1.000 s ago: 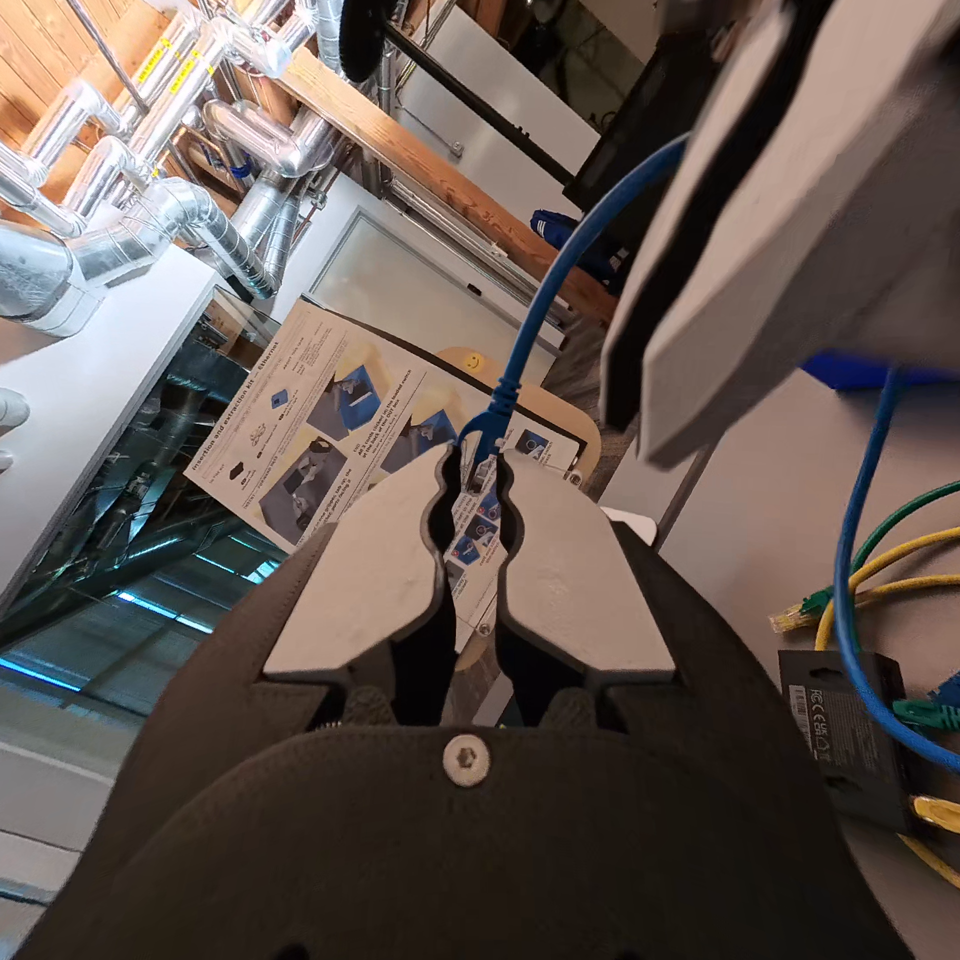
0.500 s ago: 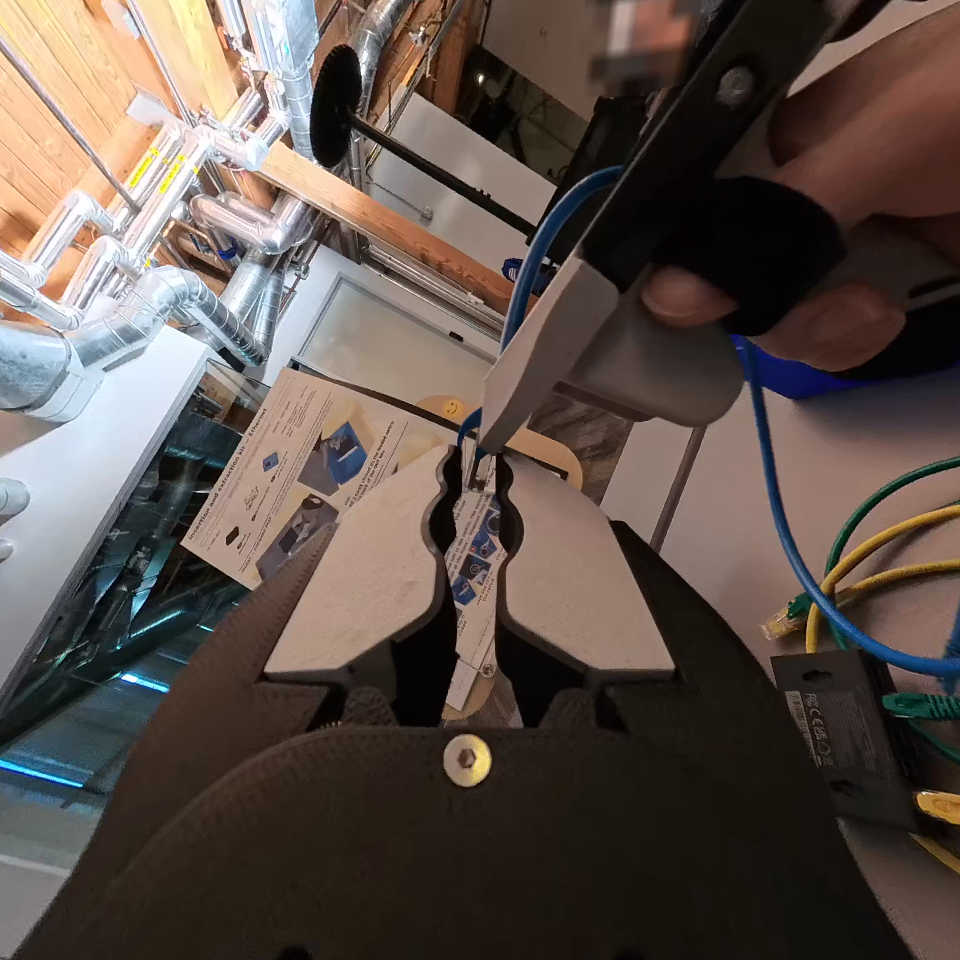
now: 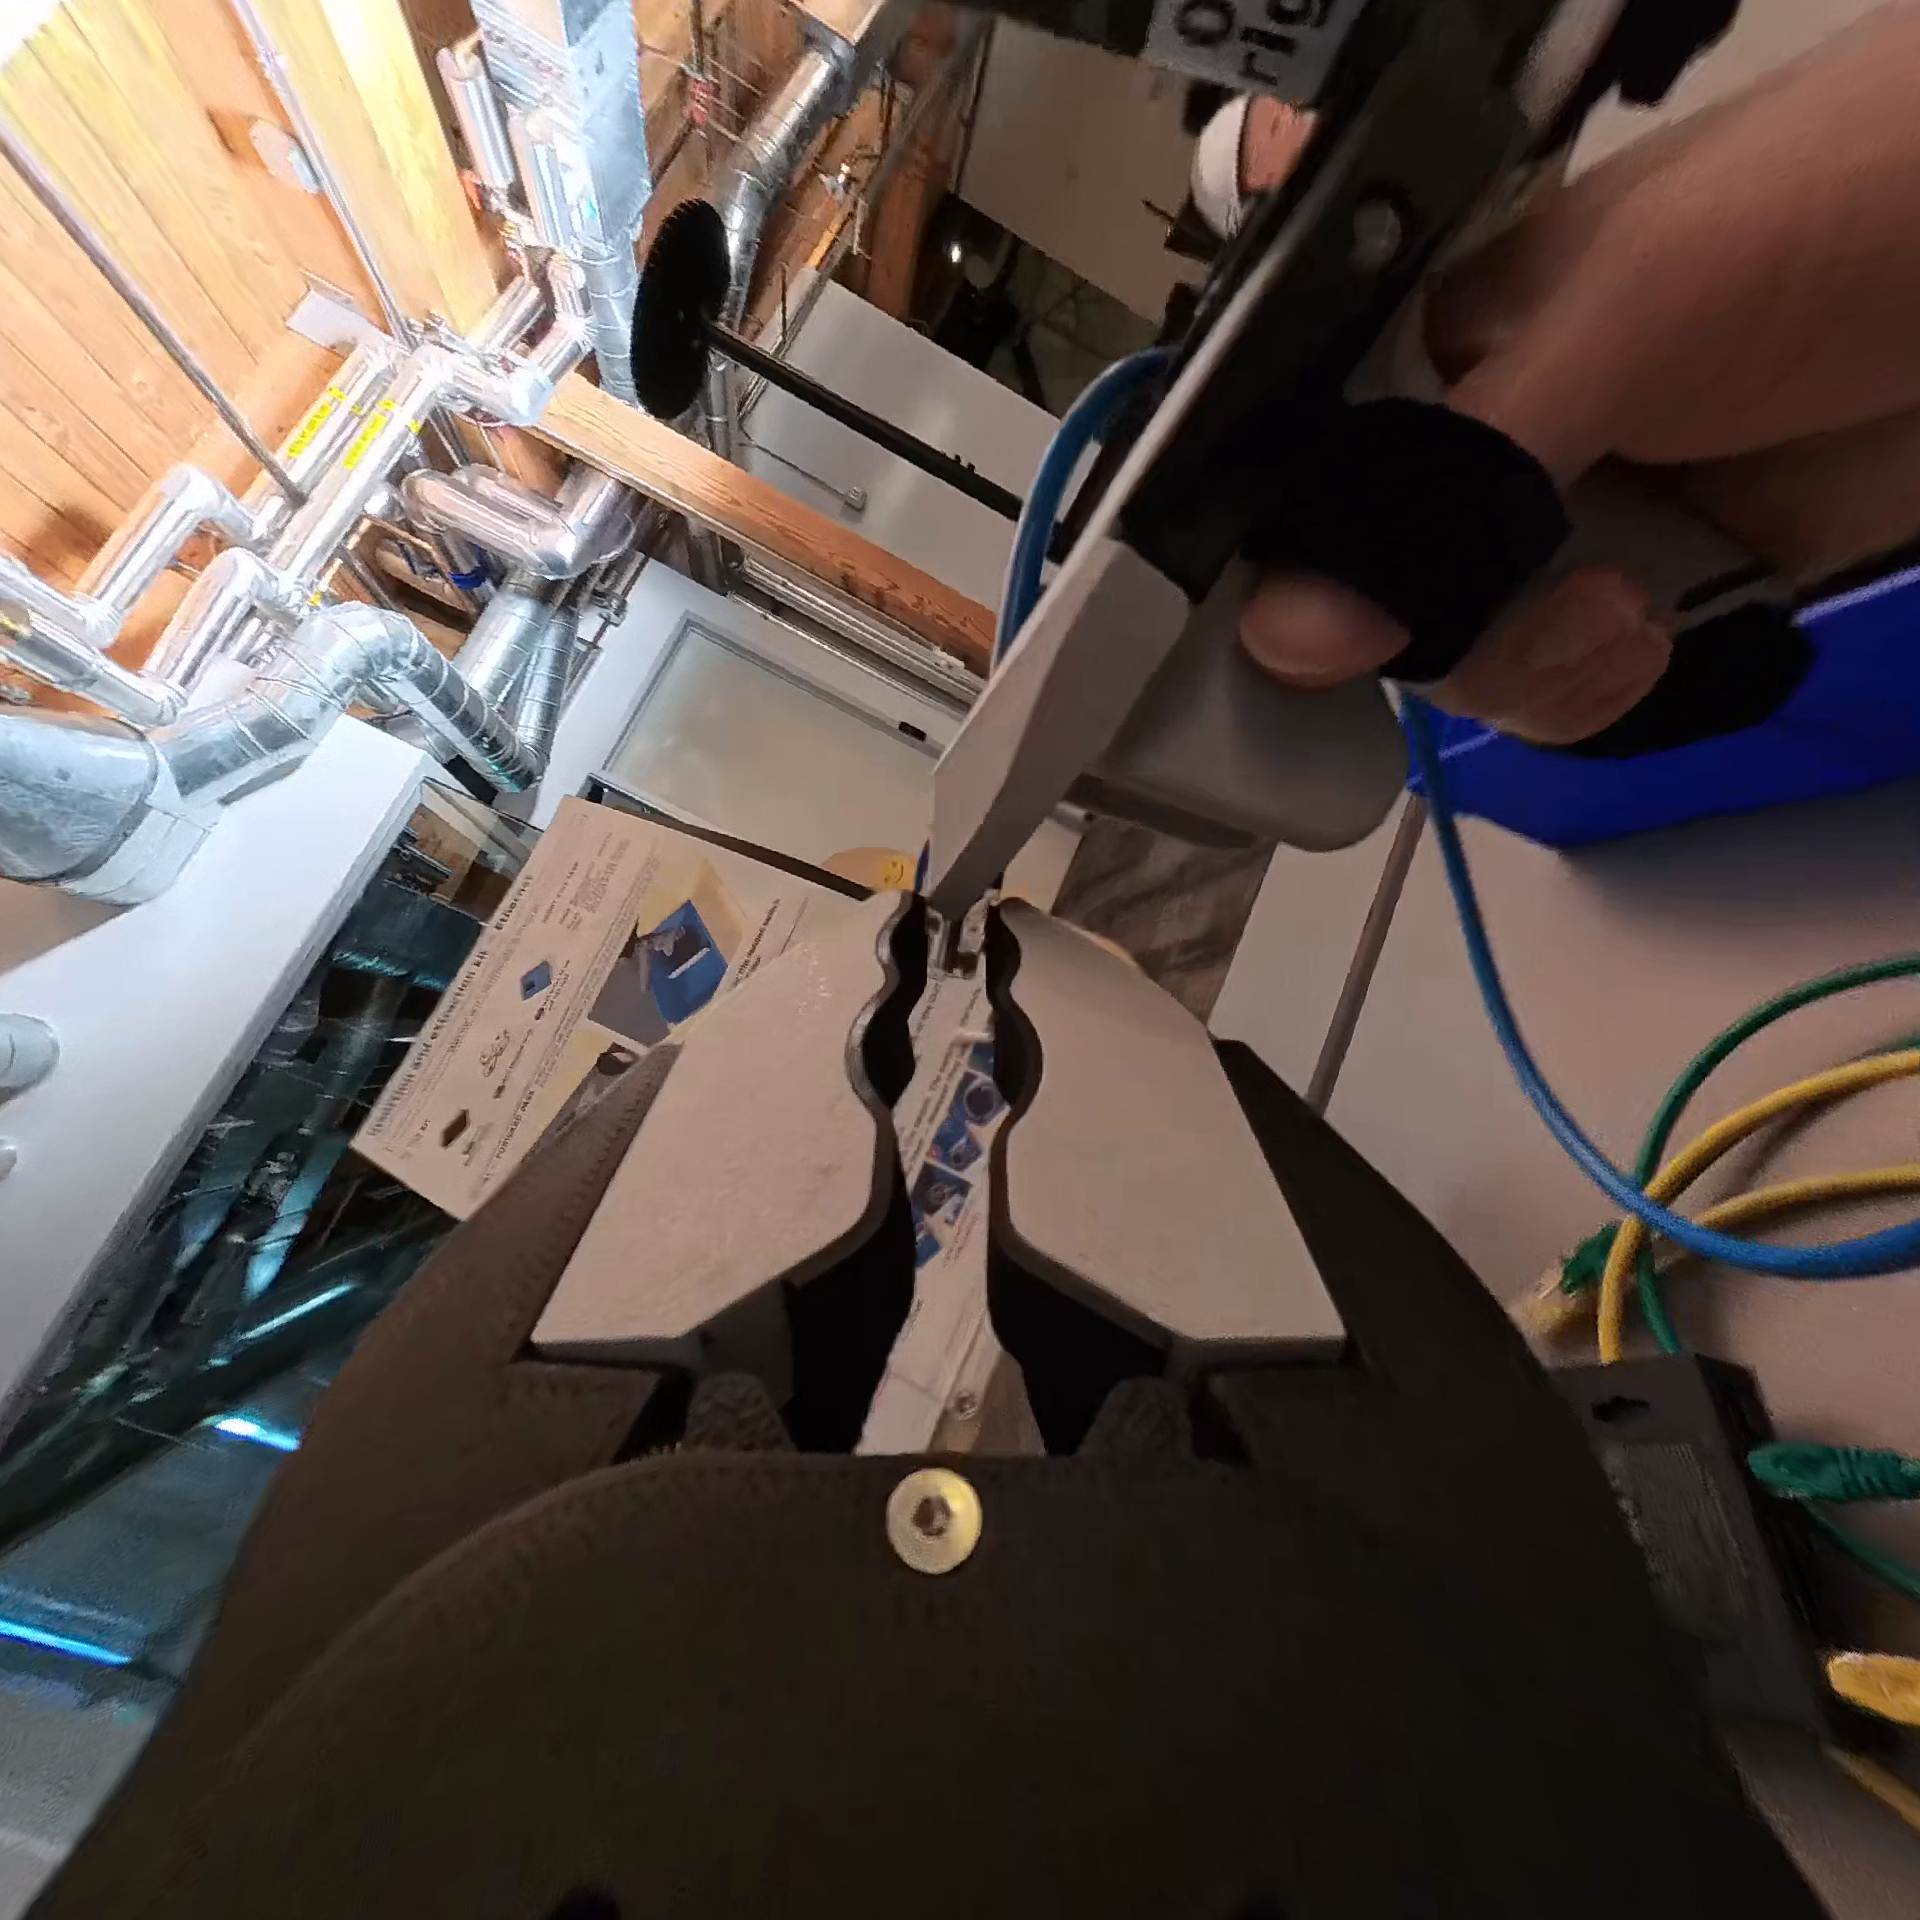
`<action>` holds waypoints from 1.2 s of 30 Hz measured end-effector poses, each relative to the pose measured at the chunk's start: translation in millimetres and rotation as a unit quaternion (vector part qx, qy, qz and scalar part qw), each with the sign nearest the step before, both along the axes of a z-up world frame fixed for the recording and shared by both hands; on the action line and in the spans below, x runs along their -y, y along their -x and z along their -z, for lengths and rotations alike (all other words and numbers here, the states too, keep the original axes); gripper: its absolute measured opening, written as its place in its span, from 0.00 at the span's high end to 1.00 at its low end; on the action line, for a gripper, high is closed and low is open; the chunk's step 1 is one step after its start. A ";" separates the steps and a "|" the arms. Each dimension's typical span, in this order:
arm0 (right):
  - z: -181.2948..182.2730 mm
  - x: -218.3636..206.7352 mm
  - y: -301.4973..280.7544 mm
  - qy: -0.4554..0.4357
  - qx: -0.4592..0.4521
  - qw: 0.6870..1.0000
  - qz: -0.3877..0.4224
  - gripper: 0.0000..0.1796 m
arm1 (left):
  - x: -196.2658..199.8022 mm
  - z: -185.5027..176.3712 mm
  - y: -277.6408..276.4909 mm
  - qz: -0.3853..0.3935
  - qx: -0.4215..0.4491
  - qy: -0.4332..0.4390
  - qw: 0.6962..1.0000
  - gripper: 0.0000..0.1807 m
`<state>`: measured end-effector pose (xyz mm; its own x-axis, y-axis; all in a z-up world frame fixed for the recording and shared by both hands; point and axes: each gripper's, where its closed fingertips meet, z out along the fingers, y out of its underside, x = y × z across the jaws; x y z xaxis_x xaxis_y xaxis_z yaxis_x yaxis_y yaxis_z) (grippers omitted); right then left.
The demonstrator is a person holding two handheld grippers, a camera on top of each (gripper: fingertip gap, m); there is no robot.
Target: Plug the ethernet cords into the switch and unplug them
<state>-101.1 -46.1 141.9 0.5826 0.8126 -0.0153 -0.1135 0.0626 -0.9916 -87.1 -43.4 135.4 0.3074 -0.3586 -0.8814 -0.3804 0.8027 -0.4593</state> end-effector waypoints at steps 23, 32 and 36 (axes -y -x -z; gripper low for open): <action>-14.2 36.6 6.0 -0.510 0.266 0.790 0.214 0.92 | 52.0 -7.9 -2.2 0.359 0.016 0.548 0.755 0.83; -12.8 31.1 6.4 -0.495 0.297 0.774 0.260 0.92 | 45.8 -7.5 1.2 0.318 0.018 0.519 0.793 0.84; -12.8 29.2 6.3 -0.475 0.296 0.787 0.260 0.92 | 44.4 -7.9 1.1 0.314 0.021 0.522 0.793 0.84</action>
<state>-107.3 -75.4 154.7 0.5159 -0.0570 0.8548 0.6369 0.6928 -0.3382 -88.2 -87.8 143.3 -0.1985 -0.9801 0.0038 -0.0234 0.0009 -0.9997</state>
